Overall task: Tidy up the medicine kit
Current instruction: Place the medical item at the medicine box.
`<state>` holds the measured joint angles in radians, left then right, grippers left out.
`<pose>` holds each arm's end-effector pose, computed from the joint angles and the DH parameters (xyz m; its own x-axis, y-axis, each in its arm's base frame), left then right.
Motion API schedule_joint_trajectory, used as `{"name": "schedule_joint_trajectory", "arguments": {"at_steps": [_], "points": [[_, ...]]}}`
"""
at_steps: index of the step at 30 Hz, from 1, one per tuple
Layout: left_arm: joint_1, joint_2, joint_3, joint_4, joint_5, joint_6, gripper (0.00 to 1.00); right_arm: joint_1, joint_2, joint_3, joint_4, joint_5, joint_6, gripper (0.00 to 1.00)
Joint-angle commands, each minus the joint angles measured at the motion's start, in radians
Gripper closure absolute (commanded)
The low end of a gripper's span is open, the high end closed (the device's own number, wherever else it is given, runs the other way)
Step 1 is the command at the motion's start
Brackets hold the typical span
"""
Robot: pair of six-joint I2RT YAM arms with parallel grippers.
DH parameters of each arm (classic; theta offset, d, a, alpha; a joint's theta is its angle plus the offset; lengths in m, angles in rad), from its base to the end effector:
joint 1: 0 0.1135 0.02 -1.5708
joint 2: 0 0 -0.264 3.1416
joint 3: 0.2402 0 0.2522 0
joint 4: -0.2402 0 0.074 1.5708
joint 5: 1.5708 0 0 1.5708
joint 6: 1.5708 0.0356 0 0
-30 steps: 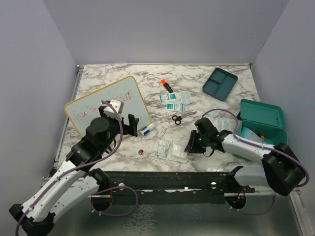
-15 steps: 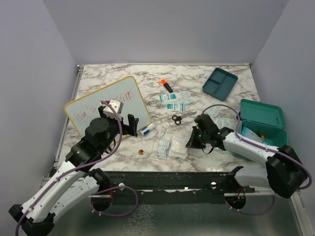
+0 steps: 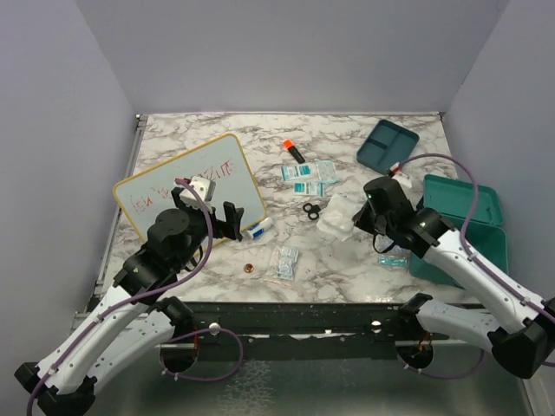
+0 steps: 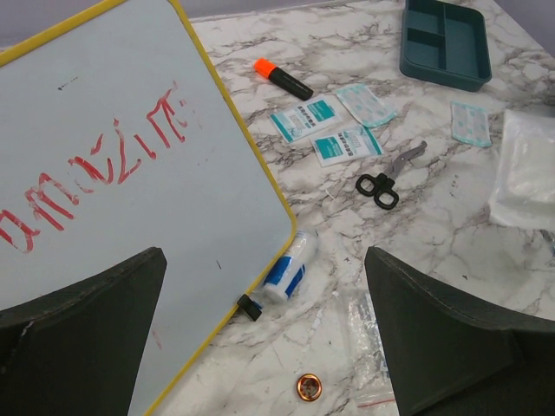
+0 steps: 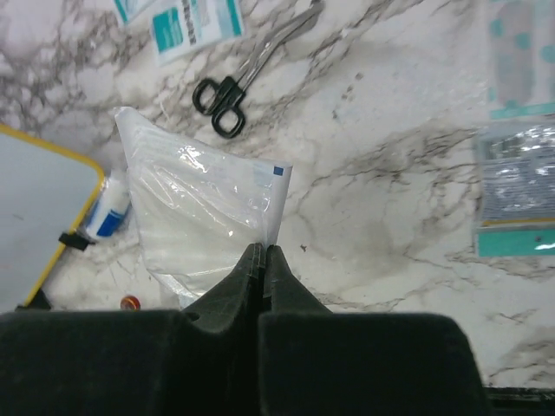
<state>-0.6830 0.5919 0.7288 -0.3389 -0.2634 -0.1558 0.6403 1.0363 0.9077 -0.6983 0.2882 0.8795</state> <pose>0.1157 -0.0822 0.3319 -0.2176 -0.0161 -0.9759 0.3824 0.9185 -0.1004 0.1739 0.1170 0.2892 -0.6986 0.4007 -0.5928 0.1878 0.9022 0.3884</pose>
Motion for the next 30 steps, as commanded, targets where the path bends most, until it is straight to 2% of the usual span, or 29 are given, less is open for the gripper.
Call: {"name": "schedule_joint_trajectory", "arguments": {"at_steps": [1,9,16,21,30], "points": [[-0.006,-0.013,-0.009,-0.006,-0.013,0.004,0.01,0.003,-0.035,0.136,-0.302,0.318,0.118,1.00],[-0.005,-0.020,-0.008,-0.006,-0.004,0.004,0.01,0.001,-0.003,0.324,-0.733,0.622,0.429,1.00],[-0.006,-0.028,-0.009,-0.005,0.007,0.000,0.01,-0.123,-0.006,0.323,-0.741,0.654,0.362,1.00],[-0.005,-0.032,-0.008,-0.003,0.018,-0.001,0.01,-0.321,0.037,0.254,-0.718,0.610,0.317,1.00],[-0.005,-0.047,-0.009,-0.003,0.016,-0.001,0.01,-0.527,0.047,0.208,-0.733,0.681,0.291,1.00]]}}
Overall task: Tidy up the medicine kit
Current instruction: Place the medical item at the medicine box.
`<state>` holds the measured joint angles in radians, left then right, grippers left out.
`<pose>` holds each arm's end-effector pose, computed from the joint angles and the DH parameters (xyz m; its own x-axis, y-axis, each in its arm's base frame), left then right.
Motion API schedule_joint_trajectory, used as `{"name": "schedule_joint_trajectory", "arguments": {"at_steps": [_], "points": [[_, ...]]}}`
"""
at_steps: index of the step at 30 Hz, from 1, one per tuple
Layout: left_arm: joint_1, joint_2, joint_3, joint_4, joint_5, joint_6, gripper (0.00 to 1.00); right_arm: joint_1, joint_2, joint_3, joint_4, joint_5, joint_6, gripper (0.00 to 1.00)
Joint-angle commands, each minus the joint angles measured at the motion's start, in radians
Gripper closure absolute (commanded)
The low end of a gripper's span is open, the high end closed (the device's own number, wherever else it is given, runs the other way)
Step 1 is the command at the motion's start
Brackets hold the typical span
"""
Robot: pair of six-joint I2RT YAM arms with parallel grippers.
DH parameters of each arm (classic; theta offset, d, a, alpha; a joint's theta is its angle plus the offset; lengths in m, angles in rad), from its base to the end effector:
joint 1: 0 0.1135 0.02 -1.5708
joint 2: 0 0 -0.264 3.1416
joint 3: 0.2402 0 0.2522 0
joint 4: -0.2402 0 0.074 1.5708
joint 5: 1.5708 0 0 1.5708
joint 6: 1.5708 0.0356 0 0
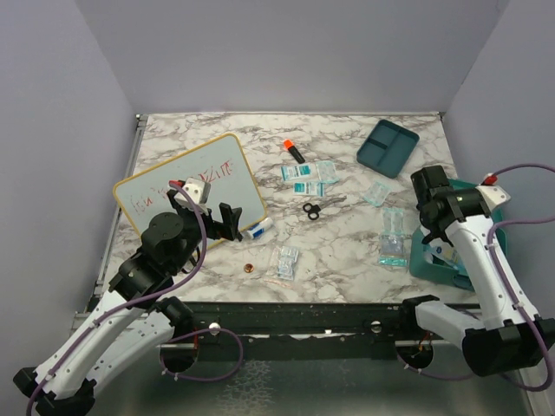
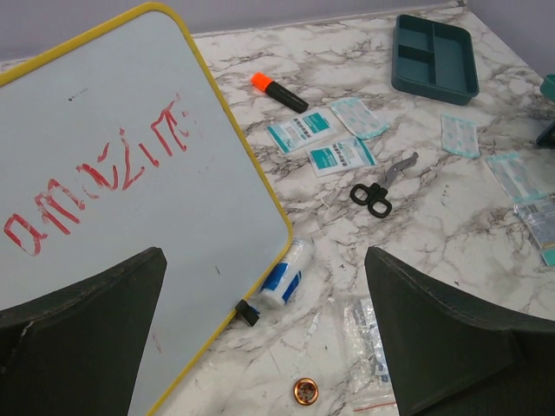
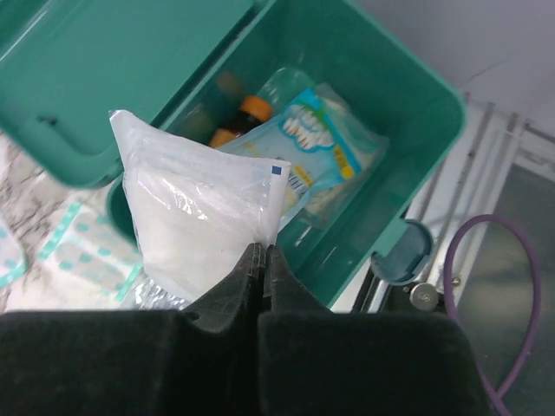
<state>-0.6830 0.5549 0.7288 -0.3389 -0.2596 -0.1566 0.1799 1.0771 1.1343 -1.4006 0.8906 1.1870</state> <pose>0.1093 -0.0771 0.3363 -0.1903 -0.0394 -0.9809 0.3886 0.9145 -0.1122 0.1602 0.0010 0.3260 -0.3034 0.5376 -0.7867 0.9112 0.4051 -0.0746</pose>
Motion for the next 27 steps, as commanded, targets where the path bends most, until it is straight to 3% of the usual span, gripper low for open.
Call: {"name": "schedule_joint_trajectory", "arguments": {"at_steps": [1,10,20,24,27], "points": [[-0.006,-0.011,-0.009,-0.003,0.013,0.000,0.01,-0.086,0.011,-0.020,-0.028,0.080,-0.024,1.00],[-0.006,-0.007,-0.009,0.000,0.026,-0.002,0.01,-0.377,0.044,-0.048,0.115,0.015,-0.198,1.00],[-0.005,-0.012,-0.011,0.001,0.031,-0.003,0.01,-0.404,0.089,-0.061,0.057,0.060,-0.091,0.97],[-0.006,-0.012,-0.012,0.001,0.032,-0.003,0.01,-0.404,0.073,-0.084,0.068,0.063,-0.083,0.78],[-0.006,-0.007,-0.011,0.001,0.033,-0.003,0.01,-0.404,0.068,-0.084,0.076,0.060,-0.090,0.72]]}}
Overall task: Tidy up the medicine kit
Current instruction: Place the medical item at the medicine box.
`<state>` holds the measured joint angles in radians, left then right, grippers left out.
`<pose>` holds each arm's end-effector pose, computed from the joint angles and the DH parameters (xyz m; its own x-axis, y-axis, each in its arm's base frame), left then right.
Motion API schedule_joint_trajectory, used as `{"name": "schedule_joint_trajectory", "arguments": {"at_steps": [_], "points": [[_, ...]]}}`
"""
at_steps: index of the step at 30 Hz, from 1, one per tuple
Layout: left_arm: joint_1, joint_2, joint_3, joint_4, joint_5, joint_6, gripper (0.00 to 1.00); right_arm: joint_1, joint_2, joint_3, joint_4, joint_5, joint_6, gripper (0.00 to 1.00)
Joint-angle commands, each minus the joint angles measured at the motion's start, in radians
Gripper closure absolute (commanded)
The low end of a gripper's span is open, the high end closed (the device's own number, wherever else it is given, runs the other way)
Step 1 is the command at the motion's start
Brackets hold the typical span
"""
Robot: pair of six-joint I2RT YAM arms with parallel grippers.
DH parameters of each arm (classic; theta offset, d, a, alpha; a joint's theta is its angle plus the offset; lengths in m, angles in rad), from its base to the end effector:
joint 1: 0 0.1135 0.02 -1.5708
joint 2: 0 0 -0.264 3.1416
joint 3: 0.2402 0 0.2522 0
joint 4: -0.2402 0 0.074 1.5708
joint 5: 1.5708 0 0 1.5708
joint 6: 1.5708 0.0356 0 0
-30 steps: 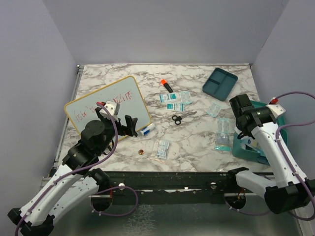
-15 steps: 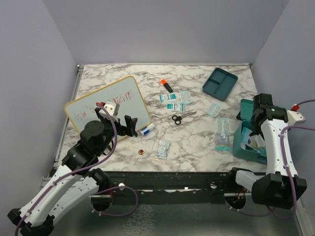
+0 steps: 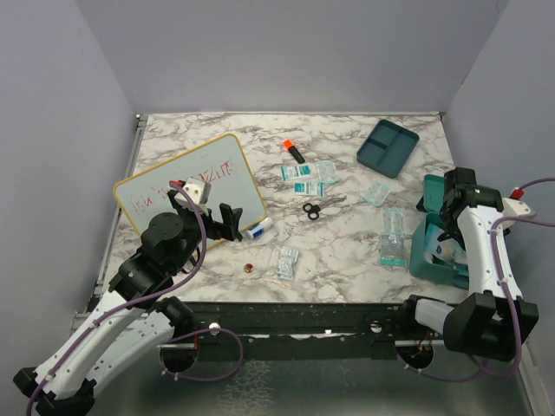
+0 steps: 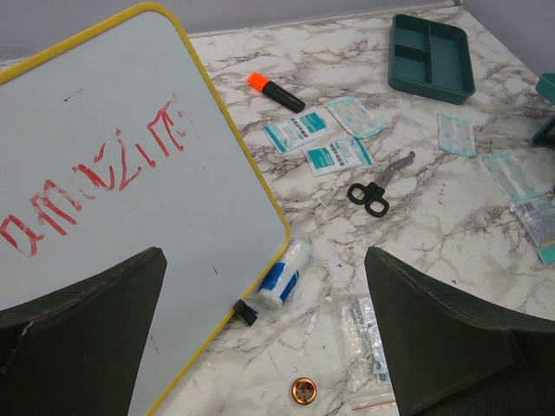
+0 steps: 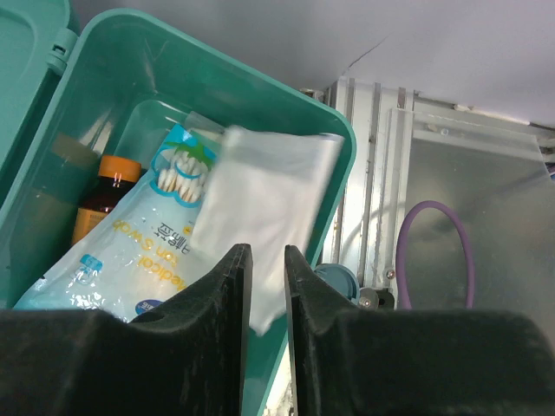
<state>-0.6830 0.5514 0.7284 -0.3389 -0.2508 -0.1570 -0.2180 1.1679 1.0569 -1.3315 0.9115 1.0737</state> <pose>0.1086 -0.0769 0.3365 -0.1894 -0.0412 -0.9810 0.3967 0.9108 -0.1148 0.1685 -0.0662 0.2938 -0.2585 0.6087 -0.7501 0.9614 0.0862 -0.2614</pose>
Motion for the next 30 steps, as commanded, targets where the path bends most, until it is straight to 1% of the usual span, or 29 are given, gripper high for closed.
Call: {"name": "schedule_joint_trajectory", "arguments": {"at_steps": [1,7,10,14,16,19,24,25,26,27,30], "points": [[-0.006,-0.001,-0.011,0.001,0.024,-0.003,0.01,-0.007,-0.024,-0.005,0.005,0.037,0.023,0.71],[-0.005,0.000,-0.012,0.002,0.020,-0.002,0.01,-0.006,-0.044,0.003,0.029,-0.015,-0.019,0.69],[-0.005,0.002,-0.012,0.001,0.018,-0.002,0.01,-0.006,-0.075,0.006,0.085,-0.066,-0.108,0.69],[-0.006,0.006,-0.012,0.002,0.016,-0.001,0.01,-0.006,-0.102,0.023,0.097,-0.115,-0.133,0.69],[-0.005,0.009,-0.012,0.001,0.016,-0.002,0.01,-0.007,-0.106,0.032,0.127,-0.168,-0.193,0.69],[-0.005,0.014,-0.012,0.001,0.016,-0.001,0.01,-0.006,-0.110,0.046,0.188,-0.297,-0.304,0.71],[-0.006,0.022,-0.012,0.002,0.015,-0.001,0.01,-0.005,-0.159,0.064,0.295,-0.497,-0.463,0.81],[-0.006,0.022,-0.012,0.000,0.014,0.000,0.01,-0.004,-0.169,0.072,0.319,-0.554,-0.501,0.74],[-0.005,0.023,-0.011,0.000,0.012,0.000,0.01,-0.002,-0.172,0.076,0.342,-0.619,-0.538,0.64],[-0.006,0.023,-0.012,0.000,0.011,0.000,0.01,-0.001,-0.172,0.079,0.361,-0.693,-0.566,0.60],[-0.006,0.023,-0.012,0.000,0.006,0.002,0.01,0.001,-0.172,0.065,0.414,-0.919,-0.611,0.55]]}}
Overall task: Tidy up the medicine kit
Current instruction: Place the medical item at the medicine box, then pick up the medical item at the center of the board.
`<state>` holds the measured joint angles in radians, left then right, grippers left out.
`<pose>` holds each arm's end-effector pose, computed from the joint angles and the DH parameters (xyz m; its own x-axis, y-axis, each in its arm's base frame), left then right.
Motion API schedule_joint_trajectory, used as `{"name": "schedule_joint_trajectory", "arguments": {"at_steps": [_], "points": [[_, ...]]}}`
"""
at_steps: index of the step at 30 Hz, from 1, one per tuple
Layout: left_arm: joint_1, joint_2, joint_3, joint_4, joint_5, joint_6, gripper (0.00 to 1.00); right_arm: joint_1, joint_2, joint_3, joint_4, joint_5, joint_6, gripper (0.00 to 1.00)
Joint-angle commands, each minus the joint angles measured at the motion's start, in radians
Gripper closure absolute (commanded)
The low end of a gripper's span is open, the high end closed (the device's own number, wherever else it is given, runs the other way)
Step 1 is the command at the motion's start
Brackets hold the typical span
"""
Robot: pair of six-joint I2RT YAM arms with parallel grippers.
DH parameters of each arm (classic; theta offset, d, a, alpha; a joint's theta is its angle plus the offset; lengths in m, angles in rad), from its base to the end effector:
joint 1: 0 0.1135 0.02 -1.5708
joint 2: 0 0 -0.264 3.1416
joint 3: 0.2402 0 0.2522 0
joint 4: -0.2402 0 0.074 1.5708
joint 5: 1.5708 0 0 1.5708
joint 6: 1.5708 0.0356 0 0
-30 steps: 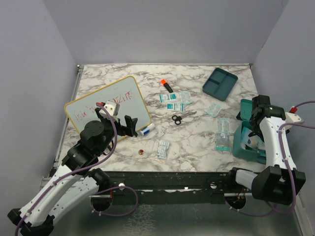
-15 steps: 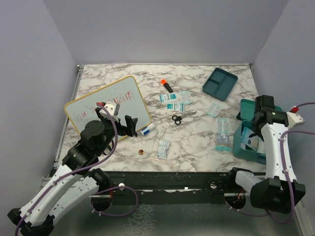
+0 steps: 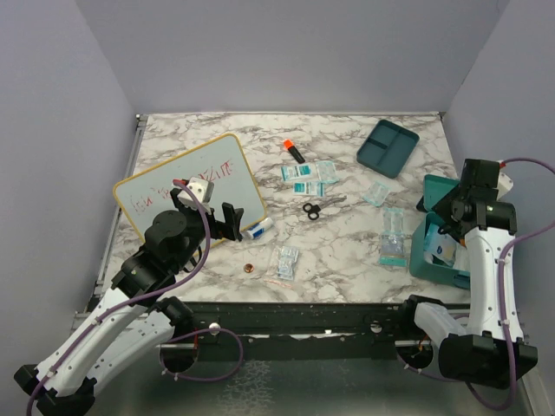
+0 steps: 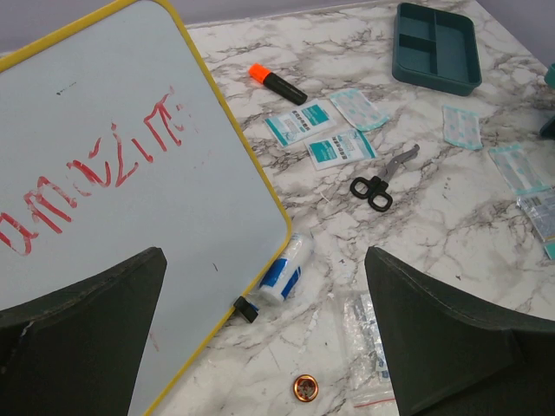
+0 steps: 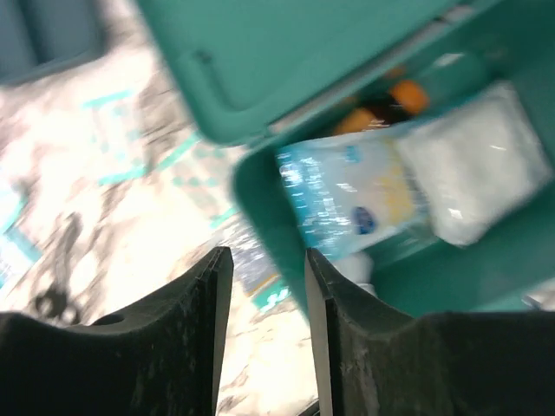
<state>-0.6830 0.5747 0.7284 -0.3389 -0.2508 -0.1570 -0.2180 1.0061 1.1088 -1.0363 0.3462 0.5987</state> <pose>0.1126 -0.0802 0.3338 -0.2071 -0.0268 -0.9780 0.3946 0.9124 -0.1085 0.1733 -0.0508 0.3349 -0.4225 0.6366 -0.6452 0.7731 0.6246 0.1100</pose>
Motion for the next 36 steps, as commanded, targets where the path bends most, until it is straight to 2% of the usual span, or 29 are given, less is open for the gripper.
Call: {"name": "schedule_joint_trajectory", "arguments": {"at_steps": [1,4,11,17,24,30,36], "points": [[-0.005,0.000,-0.012,0.000,0.004,0.002,0.01,0.002,-0.018,0.000,0.137,-0.425,-0.140,0.53],[-0.005,0.000,-0.012,-0.003,0.000,0.002,0.01,0.009,-0.040,-0.032,0.179,-0.580,-0.148,0.47],[-0.005,0.009,-0.010,-0.001,0.006,0.002,0.01,0.064,-0.049,-0.118,0.209,-0.666,-0.178,0.46],[-0.006,0.004,-0.010,-0.001,0.004,0.002,0.01,0.152,-0.030,-0.209,0.238,-0.588,-0.159,0.46],[-0.005,0.001,-0.012,-0.001,0.005,0.002,0.01,0.330,0.087,-0.254,0.281,-0.394,-0.128,0.47],[-0.006,-0.007,-0.012,-0.002,0.001,0.002,0.01,0.397,0.179,-0.285,0.340,-0.234,-0.122,0.49],[-0.005,-0.014,-0.013,-0.001,-0.002,0.002,0.01,0.419,0.289,-0.304,0.378,-0.195,-0.114,0.48]]}}
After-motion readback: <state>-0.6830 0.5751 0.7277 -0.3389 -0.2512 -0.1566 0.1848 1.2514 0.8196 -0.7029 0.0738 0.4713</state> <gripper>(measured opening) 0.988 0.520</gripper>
